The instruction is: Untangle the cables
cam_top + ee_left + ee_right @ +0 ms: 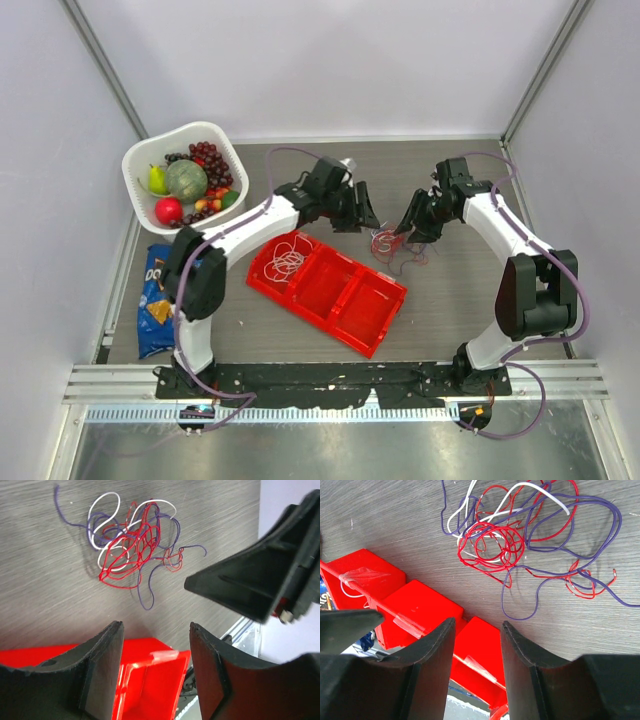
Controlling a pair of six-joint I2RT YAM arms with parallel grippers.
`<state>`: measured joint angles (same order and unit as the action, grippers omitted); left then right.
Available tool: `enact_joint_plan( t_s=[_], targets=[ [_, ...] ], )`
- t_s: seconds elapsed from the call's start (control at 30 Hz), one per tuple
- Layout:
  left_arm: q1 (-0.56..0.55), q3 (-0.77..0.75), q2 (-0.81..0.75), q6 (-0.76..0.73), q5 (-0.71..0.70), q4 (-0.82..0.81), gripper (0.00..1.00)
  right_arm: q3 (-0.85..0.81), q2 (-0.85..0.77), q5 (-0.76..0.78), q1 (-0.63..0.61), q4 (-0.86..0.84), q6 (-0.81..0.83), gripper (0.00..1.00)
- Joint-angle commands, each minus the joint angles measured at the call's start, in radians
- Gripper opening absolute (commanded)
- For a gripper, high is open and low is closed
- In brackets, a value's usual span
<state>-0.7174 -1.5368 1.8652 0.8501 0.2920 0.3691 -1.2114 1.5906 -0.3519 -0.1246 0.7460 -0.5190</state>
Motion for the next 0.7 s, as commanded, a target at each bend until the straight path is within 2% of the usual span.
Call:
enact_joint_plan(
  t_s=[0.0, 0.13, 0.3, 0.53, 0.67],
  targets=[
    [-0.045, -0.19, 0.112, -0.143, 0.024, 0.106, 0.59, 0.006, -0.029, 0.024, -0.004, -0.011, -0.021, 0.46],
    [-0.054, -0.29, 0.198, -0.253, -0.022, 0.229, 0.57, 0.024, -0.014, 0.037, 0.0, -0.01, -0.016, 0.46],
    [-0.054, -0.309, 0.242, -0.361, -0.028, 0.218, 0.54, 0.016, -0.001, 0.062, 0.006, 0.025, 0.022, 0.43],
    [-0.054, -0.336, 0.333, -0.413, 0.039, 0.179, 0.68, 0.001, 0.025, 0.067, 0.023, 0.052, 0.028, 0.43],
    [-0.054, -0.451, 0.42, -0.421, 0.082, 0.211, 0.69, -0.014, 0.038, 0.048, 0.023, 0.053, 0.016, 0.44]
  ],
)
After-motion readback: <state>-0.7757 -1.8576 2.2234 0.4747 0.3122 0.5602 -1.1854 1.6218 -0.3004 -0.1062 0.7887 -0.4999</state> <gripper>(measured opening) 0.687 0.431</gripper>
